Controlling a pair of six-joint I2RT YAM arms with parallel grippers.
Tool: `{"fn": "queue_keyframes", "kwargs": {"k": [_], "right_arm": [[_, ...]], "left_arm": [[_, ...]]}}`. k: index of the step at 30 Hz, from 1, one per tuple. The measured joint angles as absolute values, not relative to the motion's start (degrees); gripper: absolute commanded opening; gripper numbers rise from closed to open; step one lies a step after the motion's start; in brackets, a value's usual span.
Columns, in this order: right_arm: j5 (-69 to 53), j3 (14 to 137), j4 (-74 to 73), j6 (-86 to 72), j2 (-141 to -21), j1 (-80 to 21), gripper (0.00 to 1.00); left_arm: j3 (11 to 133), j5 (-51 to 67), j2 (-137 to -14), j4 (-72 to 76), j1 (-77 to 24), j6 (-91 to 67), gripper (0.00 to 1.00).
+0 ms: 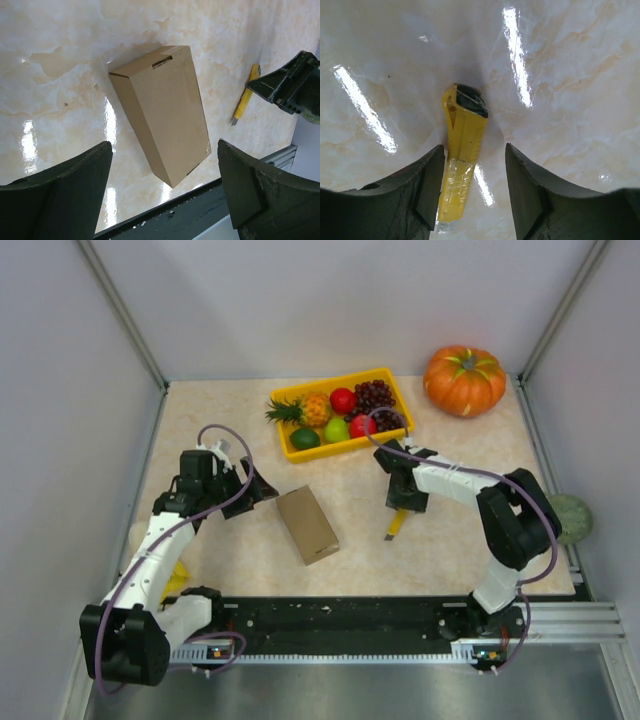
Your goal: Unpack the express box
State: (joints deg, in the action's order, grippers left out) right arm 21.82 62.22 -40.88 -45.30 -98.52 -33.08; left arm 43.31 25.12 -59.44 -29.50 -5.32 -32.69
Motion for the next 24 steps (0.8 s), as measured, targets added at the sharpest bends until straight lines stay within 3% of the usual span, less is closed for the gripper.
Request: {"fn": "queue_keyframes", "kwargs": {"k": [10,17,24], "right_arm": [[19.09,61.58,-38.41,-46.5,-99.74,-31.38,0.31],[17.28,61.12,-37.36,-46.61,-99.44,-30.68,0.02],[12.01,60.27,-34.98,-44.53,-97.54,-30.22,0.0]], "left_arm": [[43.31,25.43,-59.42,-29.06,-5.32,-33.32,0.89],[43.31,26.48,-59.42,-28.51,-5.32,-33.78,0.89],[43.31,30.2,-59.44,-25.98,-5.93,-34.59,0.86]]}}
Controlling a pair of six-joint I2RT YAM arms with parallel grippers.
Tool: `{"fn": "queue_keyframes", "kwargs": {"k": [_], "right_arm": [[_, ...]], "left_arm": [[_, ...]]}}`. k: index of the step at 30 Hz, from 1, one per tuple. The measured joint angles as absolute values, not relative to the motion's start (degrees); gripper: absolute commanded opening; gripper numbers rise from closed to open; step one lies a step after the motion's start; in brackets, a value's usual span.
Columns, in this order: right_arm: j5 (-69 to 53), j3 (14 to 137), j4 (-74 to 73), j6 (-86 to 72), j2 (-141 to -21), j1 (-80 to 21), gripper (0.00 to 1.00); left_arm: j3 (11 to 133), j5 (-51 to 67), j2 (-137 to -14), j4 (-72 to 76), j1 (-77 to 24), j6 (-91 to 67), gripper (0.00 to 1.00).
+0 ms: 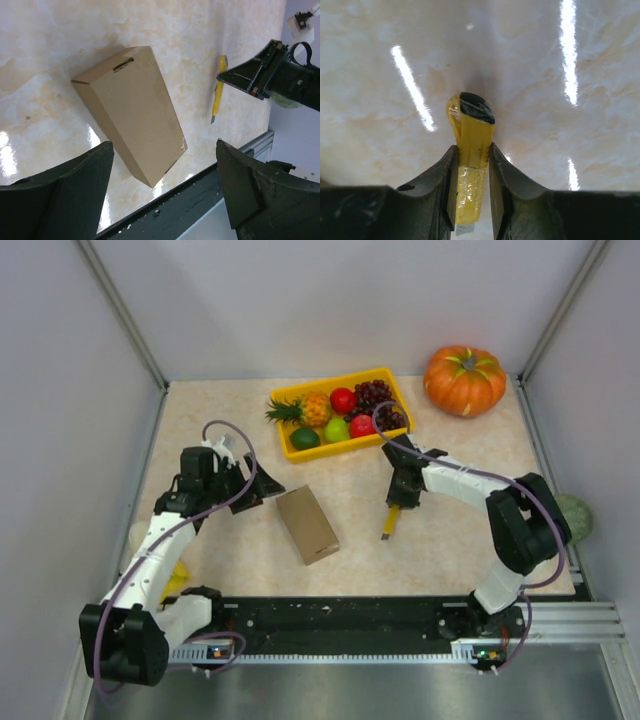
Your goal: Unpack the express box
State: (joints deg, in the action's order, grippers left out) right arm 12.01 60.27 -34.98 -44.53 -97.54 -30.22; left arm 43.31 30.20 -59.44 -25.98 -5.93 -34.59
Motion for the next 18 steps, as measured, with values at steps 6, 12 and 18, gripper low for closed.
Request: {"fn": "queue_keyframes", "kwargs": {"k": [6,12,18], "right_arm": [[0.91,60.05,-29.93,-43.03,-86.46,-30.22,0.0],[-12.43,60.1,-17.78,-43.42,-73.41,-30.22,0.0],[-24.12,60.1,-3.53,-46.94,-67.31,-30.22,0.0]], "left_arm": [[43.42,35.29,-59.44,-19.46,-10.28,-36.97,0.86],[47.83,39.16,-60.88,-11.44,-19.35,-40.64,0.87],[54.22,42.46,-64.45,-0.19,-26.44,-46.57,0.89]]}}
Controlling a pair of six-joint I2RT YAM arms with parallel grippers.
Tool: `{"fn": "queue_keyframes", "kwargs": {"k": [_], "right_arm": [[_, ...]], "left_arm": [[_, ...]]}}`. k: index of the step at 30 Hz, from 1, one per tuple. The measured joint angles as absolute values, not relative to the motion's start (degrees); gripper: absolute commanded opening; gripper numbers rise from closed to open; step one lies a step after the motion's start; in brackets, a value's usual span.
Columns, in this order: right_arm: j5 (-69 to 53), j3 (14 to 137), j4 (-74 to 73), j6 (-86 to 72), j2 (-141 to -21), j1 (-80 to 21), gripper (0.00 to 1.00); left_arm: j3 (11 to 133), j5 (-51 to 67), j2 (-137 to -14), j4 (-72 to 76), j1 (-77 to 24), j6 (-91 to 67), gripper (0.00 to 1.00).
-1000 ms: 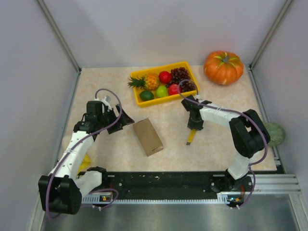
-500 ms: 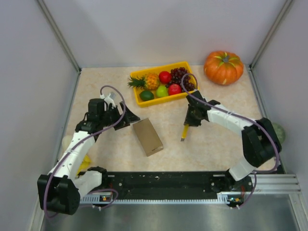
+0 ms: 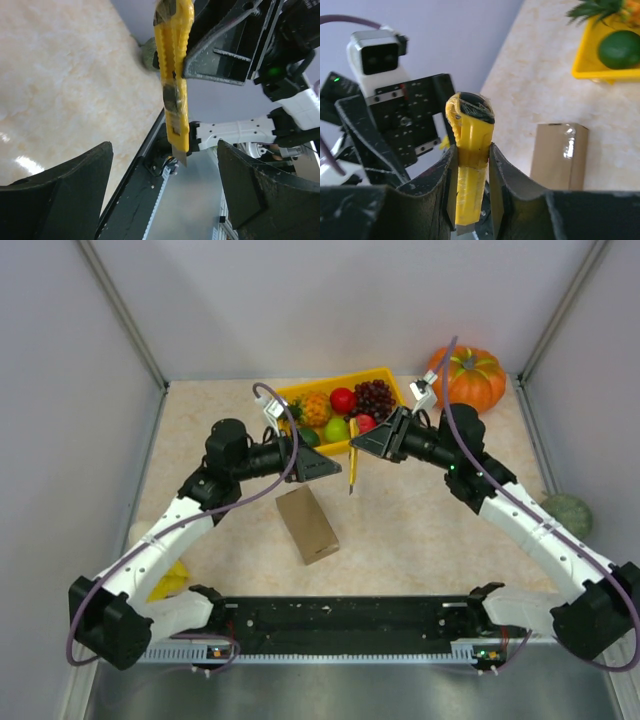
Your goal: Unpack the express box
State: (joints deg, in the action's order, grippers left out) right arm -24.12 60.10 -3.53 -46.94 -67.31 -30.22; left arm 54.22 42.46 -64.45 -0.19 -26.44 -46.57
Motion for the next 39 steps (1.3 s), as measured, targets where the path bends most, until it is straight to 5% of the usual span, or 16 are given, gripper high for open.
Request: {"fn": "queue_keyframes", "kwargs": {"k": [8,16,22,23,24,26,27,30,39], "right_arm": [[-32.82,60.12,7.64,-52.29,-65.73,-30.22,0.0],[-35.14,60.12,11.29,-54.65,-64.86,-30.22,0.0],[-35.0,60.1,10.94,-54.11,-64.86,-30.2,0.01],[-35.0,60.1,10.96,-54.08,-64.86,-30.2,0.05],[-34.89,60.1,10.92,-54.0,-64.86,-30.2,0.24],[-34.87,60.12,10.61,-53.65,-64.84,-30.2,0.46],[-34.74,60.18,10.04,-53.41,-64.75,-30.2,0.67],[-33.85,60.77,6.81,-52.1,-63.96,-30.2,0.86],[-24.73,69.45,-8.71,-41.58,-59.77,-30.26,0.87]], "left_arm": [[57.04,45.3,-67.11,11.9,-30.06,-52.21,0.83],[58.94,47.29,-70.52,16.86,-32.47,-54.65,0.44],[59.13,48.88,-71.4,18.48,-32.75,-56.66,0.06],[59.24,48.9,-71.4,18.41,-32.75,-56.8,0.03],[59.27,49.01,-71.42,18.39,-32.75,-56.77,0.02],[59.27,48.99,-71.42,18.0,-32.75,-56.69,0.0],[59.33,48.86,-71.42,17.41,-32.75,-56.07,0.0],[60.42,47.35,-71.42,12.97,-32.75,-52.42,0.0],[72.77,32.91,-71.42,-14.5,-34.13,-31.83,0.0]]}}
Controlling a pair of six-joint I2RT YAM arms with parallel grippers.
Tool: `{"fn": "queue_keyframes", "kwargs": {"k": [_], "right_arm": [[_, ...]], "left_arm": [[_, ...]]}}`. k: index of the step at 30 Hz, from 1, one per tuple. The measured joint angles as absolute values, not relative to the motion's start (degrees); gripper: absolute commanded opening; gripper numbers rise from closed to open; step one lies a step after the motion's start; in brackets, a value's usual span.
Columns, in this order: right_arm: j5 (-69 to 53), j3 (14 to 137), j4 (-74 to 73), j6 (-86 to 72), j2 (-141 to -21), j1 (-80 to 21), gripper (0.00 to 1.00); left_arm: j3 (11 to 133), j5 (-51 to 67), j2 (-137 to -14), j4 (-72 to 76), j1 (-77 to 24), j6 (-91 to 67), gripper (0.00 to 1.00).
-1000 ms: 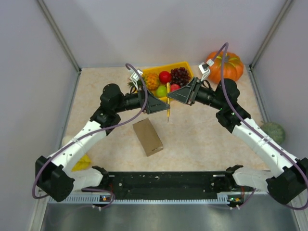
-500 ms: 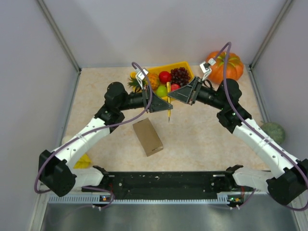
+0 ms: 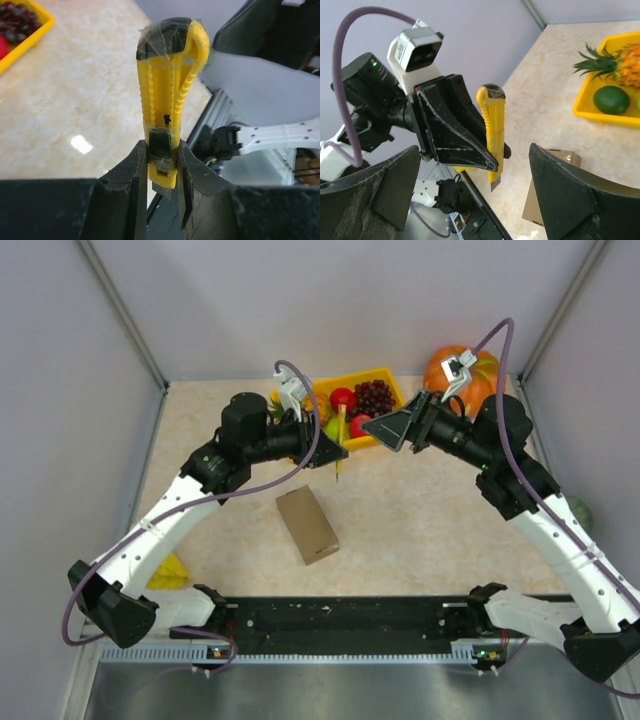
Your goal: Unpack the express box
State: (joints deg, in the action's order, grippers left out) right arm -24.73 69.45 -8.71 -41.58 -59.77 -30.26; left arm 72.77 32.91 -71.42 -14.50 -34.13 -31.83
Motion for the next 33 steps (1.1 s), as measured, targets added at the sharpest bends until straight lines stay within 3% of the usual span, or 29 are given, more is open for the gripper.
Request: {"fn": "queue_keyframes", "kwargs": {"k": [2,7,10,22,24,33], "right_arm": [[-23.18,71.48,-11.42,-39.99,-60.1,-30.65,0.86],[-17.5,75.64,-17.39,-36.27,-62.67,-34.59,0.68],[-11.73,79.24,-21.74,-34.5,-66.0,-38.22,0.65],[4.23,83.68,-29.63,-32.91,-73.32,-42.96,0.48],[5.06,83.68,-29.91,-33.08,-73.91,-42.98,0.41],[5.32,84.51,-29.17,-34.57,-76.88,-43.35,0.36]], "left_arm": [[74.78,29.65,-71.64,-19.05,-35.0,-27.99,0.0],[77.45,20.62,-72.6,-27.49,-38.22,-20.58,0.0],[77.65,14.98,-73.32,-30.17,-40.69,-18.76,0.0],[78.67,3.53,-75.4,-32.32,-45.71,-19.31,0.0],[78.67,2.87,-75.4,-32.34,-45.82,-19.38,0.0],[78.67,1.69,-75.66,-33.17,-45.93,-19.38,0.0]]}}
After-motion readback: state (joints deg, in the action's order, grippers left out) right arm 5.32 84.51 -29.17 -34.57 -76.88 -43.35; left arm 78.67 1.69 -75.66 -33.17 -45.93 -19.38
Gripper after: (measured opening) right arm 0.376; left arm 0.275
